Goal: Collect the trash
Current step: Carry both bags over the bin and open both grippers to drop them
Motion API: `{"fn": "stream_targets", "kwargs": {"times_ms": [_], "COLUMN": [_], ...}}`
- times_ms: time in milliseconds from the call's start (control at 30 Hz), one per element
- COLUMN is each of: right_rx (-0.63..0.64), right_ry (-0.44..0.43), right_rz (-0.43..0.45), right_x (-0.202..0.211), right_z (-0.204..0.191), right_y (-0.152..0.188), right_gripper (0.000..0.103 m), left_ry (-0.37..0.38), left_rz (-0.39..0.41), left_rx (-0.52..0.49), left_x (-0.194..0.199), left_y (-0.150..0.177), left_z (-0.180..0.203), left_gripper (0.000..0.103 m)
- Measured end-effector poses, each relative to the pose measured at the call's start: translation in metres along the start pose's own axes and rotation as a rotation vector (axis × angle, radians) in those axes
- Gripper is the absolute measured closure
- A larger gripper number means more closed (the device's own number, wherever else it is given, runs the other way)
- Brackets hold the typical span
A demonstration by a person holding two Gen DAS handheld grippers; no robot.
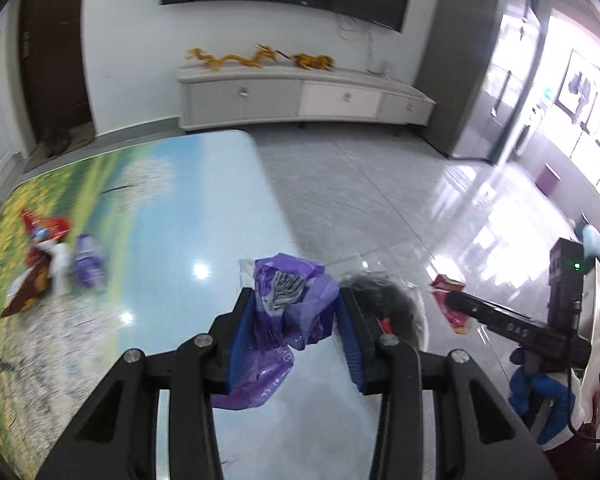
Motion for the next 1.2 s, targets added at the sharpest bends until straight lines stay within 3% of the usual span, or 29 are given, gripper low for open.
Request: {"fn": "stream_targets", "kwargs": {"times_ms": [200,367,433,533,667,1000,1200], "right_rx": [-0.067,-0.11,-0.133,-0.17,-0.207,-0.263,-0.252], "right_ry": [0.028,0.064,0.069,0.076,0.088,0.114,0.134], "right_rz": [-0.041,-0.084,-0.097,-0.094,-0.089,-0.053,-0.002], "right_x": [-0.015,-0.032,-0.037,-0.039,-0.035,-0.018,0.002], "right_z": [0.041,0.067,0.074,0.086,0.1,0.117,0.109], "right_y": [0.001,0.001,0.001,0.001,0.001,0.001,-0.005], "right_gripper": [0.071,0.062,0.058,0.052,0.05,0.048,0.048], "left_ry": [0.036,0.071,0.106,0.137,0.161,0.17,0.135], "left_rz": [-0.072,-0.131,-0.151,-0.168,-0.18,-0.16,-0.05], "left_rx": [-0.072,-0.086,-0.093,-0.099,-0.106,-0.087,-0.088], "left_x": [-0.052,-0.087,-0.099,-0.11,-0.118,-0.113,-0.082], "left_y": [-0.015,-0.023,-0.027,-0.031,-0.036,-0.04,-0.04], "left_z": [0.061,0.091,0.103,0.115,0.124,0.118,0.111], "left_gripper": [0.064,0.063,0.06,0.045,0.043,0.043,0.043]}}
Point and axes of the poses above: each gripper's, at about its wrist camera, not at the fingertips, and x roughly against the way its jaws point, z to its right, y to its underside, the point moved 8 cm from there along -x, roughly the way its jaws point, and after that the axes turned 10 degrees about -z, right-handed, at the moved point
